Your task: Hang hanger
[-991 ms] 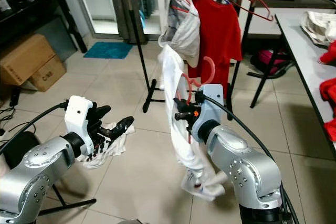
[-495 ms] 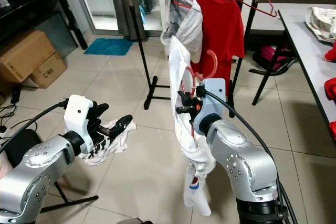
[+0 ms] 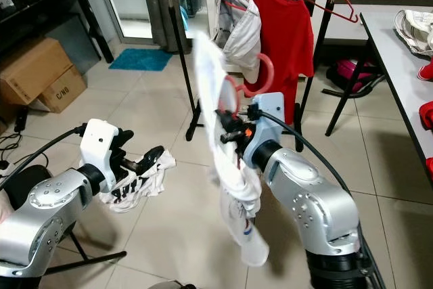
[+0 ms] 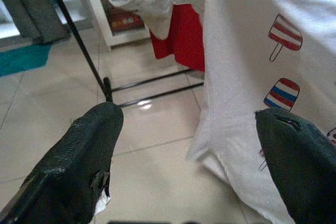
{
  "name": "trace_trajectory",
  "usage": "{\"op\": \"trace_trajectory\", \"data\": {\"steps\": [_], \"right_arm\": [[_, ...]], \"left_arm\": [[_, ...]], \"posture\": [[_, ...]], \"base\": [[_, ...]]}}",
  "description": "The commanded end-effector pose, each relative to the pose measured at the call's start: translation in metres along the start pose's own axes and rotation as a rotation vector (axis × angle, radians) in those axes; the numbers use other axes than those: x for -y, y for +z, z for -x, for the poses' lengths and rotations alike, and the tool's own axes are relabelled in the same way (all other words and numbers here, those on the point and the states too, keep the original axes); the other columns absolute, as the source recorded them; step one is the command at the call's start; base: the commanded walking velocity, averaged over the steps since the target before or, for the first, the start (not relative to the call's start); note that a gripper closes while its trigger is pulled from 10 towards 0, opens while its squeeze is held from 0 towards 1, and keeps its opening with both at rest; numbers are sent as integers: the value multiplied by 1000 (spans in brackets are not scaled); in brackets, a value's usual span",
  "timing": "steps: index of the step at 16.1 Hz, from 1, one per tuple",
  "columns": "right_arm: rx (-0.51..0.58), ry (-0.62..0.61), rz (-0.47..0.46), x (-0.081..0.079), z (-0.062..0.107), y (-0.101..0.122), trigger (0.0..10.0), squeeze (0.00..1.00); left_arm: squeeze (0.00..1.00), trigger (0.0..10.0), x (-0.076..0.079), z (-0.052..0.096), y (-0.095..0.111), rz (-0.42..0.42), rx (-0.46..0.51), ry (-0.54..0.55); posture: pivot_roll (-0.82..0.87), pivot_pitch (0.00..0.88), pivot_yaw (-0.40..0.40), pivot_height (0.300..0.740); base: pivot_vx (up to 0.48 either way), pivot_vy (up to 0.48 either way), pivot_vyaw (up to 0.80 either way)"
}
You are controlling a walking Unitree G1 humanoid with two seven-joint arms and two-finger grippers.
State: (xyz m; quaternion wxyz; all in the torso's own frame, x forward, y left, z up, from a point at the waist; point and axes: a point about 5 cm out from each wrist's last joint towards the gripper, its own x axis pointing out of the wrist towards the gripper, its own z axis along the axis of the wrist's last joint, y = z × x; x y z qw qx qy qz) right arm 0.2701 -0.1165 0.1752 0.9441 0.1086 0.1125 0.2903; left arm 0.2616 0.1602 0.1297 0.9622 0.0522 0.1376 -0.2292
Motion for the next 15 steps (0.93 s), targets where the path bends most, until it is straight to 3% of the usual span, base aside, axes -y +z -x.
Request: {"op": "trace_trajectory", "data": {"steps": [1, 5, 7, 9, 11, 15], "right_arm": [[-6, 105, 21, -11, 3, 5, 10000, 0], [-19, 170, 33, -12, 9, 8, 10000, 0], [-69, 249, 51, -17, 16, 7, 10000, 0], [-96, 239, 56, -14, 17, 6, 10000, 0], [-98, 265, 56, -16, 18, 7, 10000, 0], [-127, 302, 66, -19, 21, 5, 10000, 0]], "left_arm": [[0, 10000, -11, -1, -1, -28, -14, 21], [0, 10000, -23, -5, -8, -93, -50, 13], [0, 10000, -39, -7, 3, -126, 8, 25], [0, 10000, -62, -3, 25, -84, 121, 54], [0, 10000, -73, -1, 34, -45, 182, 16], [0, 10000, -88, 0, 37, -51, 172, -43]], "posture": [[-48, 0, 116, 740], [-61, 0, 114, 740], [-64, 0, 116, 740], [-68, 0, 120, 740], [-65, 0, 118, 740], [-65, 0, 124, 740]], "base": [[0, 0, 0], [0, 0, 0], [0, 0, 0], [0, 0, 0], [0, 0, 0], [0, 0, 0]]}}
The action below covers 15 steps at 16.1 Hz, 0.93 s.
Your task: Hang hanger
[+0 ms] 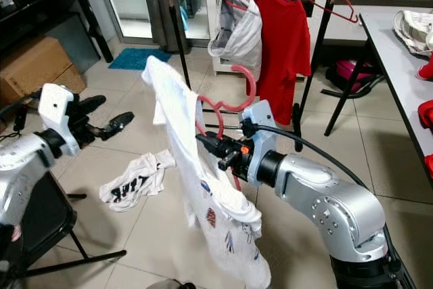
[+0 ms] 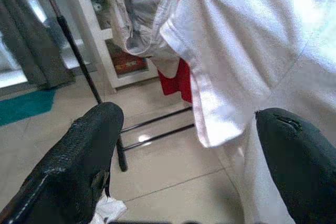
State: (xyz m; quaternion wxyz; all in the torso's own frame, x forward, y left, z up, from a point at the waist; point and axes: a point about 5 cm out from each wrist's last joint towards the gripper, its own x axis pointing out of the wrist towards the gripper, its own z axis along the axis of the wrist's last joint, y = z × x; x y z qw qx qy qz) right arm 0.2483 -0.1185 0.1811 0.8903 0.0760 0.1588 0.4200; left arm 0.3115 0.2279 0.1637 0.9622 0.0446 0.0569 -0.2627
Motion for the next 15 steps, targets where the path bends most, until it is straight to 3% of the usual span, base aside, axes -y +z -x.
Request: {"op": "trace_trajectory", "data": {"steps": [1, 4, 6, 9, 12, 13, 15], "right_arm": [[16, 51, 18, -9, 1, 5, 10000, 0], [8, 98, 20, -14, 2, 4, 10000, 0], [-2, 153, 31, -21, 5, 5, 10000, 0], [-2, 200, 33, -28, 7, 6, 10000, 0], [-12, 240, 37, -32, 11, 5, 10000, 0], [-13, 242, 37, -32, 11, 5, 10000, 0], [-14, 244, 35, -32, 12, 5, 10000, 0]], "left_arm": [[0, 10000, -12, 4, 2, 26, 1, 15], [0, 10000, -14, 1, -10, 206, -2, -94], [0, 10000, -19, -6, -18, 269, -22, -107], [0, 10000, -26, -12, -22, 332, -26, -116], [0, 10000, -15, -18, -24, 378, -43, -307], [0, 10000, -14, -19, -24, 377, -46, -325], [0, 4706, -12, -21, -25, 383, -46, -358]], "posture": [[-64, 0, 125, 740], [-66, 0, 126, 740], [-66, 0, 126, 740], [-76, 0, 129, 740], [-80, 0, 129, 740], [-80, 0, 130, 740], [-82, 0, 130, 740]], "base": [[0, 0, 0], [0, 0, 0], [0, 0, 0], [0, 0, 0], [0, 0, 0], [0, 0, 0], [0, 0, 0]]}}
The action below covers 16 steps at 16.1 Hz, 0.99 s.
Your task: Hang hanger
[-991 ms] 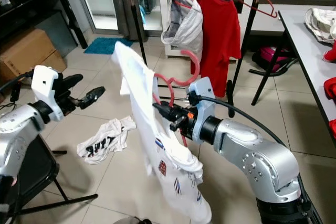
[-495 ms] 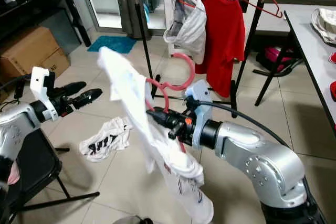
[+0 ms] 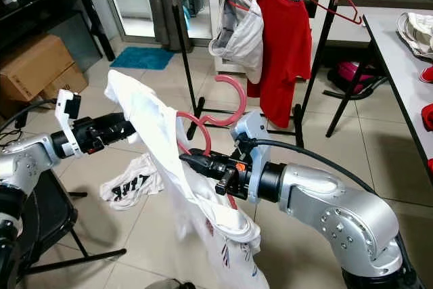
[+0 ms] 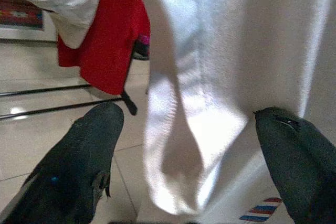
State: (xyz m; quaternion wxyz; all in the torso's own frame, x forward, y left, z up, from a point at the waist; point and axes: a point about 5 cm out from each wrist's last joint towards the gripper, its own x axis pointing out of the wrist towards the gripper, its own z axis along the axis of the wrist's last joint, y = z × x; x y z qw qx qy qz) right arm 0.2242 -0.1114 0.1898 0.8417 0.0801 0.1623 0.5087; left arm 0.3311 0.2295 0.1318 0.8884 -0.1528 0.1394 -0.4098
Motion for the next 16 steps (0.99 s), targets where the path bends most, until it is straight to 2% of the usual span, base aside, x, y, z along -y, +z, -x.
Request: {"op": "trace_trajectory", "data": {"steps": [1, 4, 11, 16], "right_arm": [[14, 47, 26, -9, 0, 5, 10000, 0], [11, 66, 27, -10, 0, 5, 10000, 0], [7, 85, 31, -12, 0, 6, 10000, 0], [8, 88, 27, -12, 1, 6, 10000, 0]], "left_arm": [[0, 0, -1, -1, 5, -12, 5, -7], [0, 0, -4, -1, 3, 14, 2, 9], [0, 0, 0, -6, 6, 44, 29, -69], [0, 0, -5, -7, 8, 25, 51, -4]], "posture": [[-81, 0, 128, 740], [-78, 0, 121, 740], [-78, 0, 118, 740], [-81, 0, 118, 740]], "base": [[0, 0, 0], [0, 0, 0], [0, 0, 0], [0, 0, 0]]}}
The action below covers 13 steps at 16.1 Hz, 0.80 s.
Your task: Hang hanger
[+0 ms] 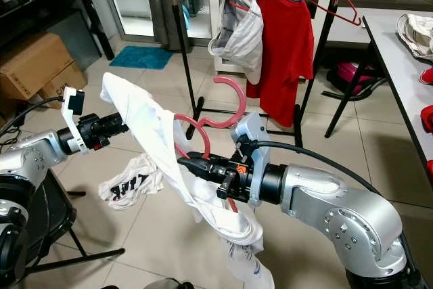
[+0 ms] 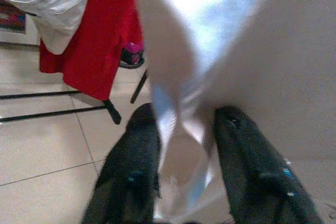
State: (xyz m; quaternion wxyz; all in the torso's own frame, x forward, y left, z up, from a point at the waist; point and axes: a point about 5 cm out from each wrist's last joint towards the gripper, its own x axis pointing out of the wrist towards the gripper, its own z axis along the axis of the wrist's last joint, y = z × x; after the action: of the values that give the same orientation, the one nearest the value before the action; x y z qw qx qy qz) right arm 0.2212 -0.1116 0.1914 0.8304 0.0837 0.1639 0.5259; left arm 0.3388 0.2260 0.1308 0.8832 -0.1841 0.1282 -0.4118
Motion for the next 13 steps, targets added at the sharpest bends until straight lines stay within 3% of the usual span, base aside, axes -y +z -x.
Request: {"op": "trace_trajectory", "data": {"steps": [1, 6, 10, 13], "right_arm": [[13, 47, 31, -9, -1, 5, 10000, 0], [13, 48, 27, -9, -1, 5, 9961, 0], [14, 47, 24, -9, -1, 4, 9059, 0], [15, 34, 19, -7, -1, 4, 8196, 0]], "left_arm": [[0, 0, -1, 0, 6, -22, 9, 15], [0, 0, -4, -1, 9, -14, 54, 56], [0, 0, -9, 0, 12, 5, 106, 117], [0, 0, -14, 3, 16, 78, 210, 198]], "posture": [[-81, 0, 118, 740], [-82, 0, 119, 740], [-81, 0, 120, 740], [-81, 0, 122, 740]], "base": [[0, 0, 0], [0, 0, 0], [0, 0, 0], [0, 0, 0]]}}
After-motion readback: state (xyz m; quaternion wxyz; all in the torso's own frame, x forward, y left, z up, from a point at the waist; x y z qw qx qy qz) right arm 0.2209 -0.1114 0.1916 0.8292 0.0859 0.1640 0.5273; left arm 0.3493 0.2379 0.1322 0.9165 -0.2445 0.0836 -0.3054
